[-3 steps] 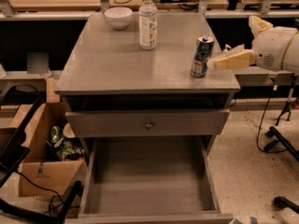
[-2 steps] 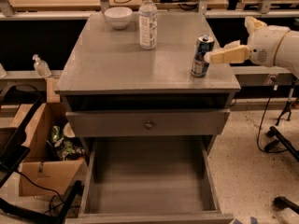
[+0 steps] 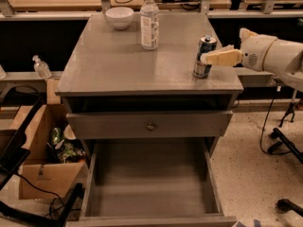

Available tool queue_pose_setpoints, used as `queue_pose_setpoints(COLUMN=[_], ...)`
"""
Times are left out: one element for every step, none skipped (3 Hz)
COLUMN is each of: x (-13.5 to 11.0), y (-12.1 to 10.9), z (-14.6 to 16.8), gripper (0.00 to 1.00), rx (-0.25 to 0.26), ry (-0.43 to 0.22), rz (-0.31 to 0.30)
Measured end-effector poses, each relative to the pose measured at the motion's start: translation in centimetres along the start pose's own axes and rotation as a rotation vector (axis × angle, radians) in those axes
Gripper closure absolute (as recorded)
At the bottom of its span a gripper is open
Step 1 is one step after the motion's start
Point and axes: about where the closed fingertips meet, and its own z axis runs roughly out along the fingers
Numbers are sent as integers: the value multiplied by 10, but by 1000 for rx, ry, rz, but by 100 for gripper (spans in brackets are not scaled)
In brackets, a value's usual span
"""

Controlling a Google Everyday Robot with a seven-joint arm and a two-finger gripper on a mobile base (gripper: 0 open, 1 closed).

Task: Place redbull can into middle drawer

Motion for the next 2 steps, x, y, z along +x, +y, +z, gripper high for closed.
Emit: queue_pose_setpoints(x=[16,22], y=[6,15], z=[14,30], gripper=[0,0], rx=[-16,-43], ry=[-3,-15], rz=[29,44])
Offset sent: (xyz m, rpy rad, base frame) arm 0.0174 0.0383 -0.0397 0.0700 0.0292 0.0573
